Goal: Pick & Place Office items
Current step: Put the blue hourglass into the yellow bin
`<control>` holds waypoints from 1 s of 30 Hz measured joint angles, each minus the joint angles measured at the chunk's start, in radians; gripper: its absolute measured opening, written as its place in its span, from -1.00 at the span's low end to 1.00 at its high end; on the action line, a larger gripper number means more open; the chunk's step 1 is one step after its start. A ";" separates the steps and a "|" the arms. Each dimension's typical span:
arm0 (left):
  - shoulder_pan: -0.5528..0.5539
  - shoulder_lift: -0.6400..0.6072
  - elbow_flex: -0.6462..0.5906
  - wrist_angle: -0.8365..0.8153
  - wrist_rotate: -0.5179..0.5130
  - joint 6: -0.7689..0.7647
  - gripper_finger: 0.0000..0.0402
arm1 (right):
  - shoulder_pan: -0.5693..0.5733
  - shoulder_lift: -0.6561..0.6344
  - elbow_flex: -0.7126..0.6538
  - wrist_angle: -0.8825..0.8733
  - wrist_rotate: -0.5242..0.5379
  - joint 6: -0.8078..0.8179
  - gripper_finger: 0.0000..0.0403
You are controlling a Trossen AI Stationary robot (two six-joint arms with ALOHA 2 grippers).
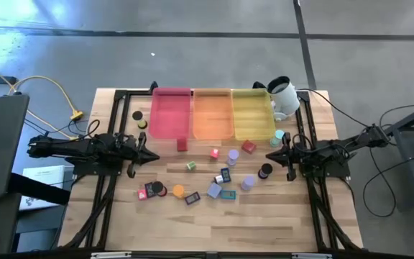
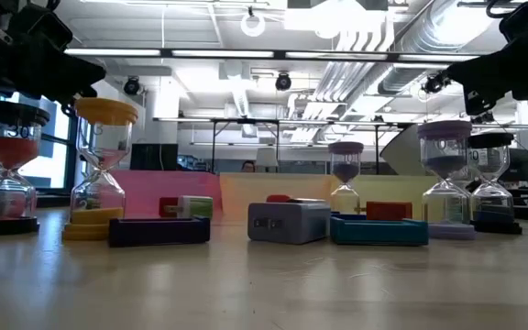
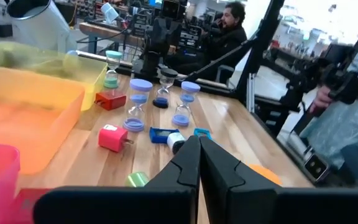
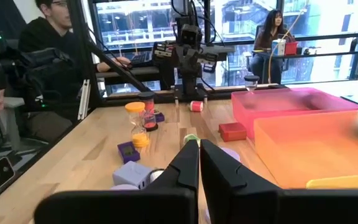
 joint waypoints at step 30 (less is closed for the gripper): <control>-0.014 0.559 0.602 0.059 0.052 -0.292 -1.00 | 0.000 0.397 0.722 -0.383 -0.014 0.388 -0.98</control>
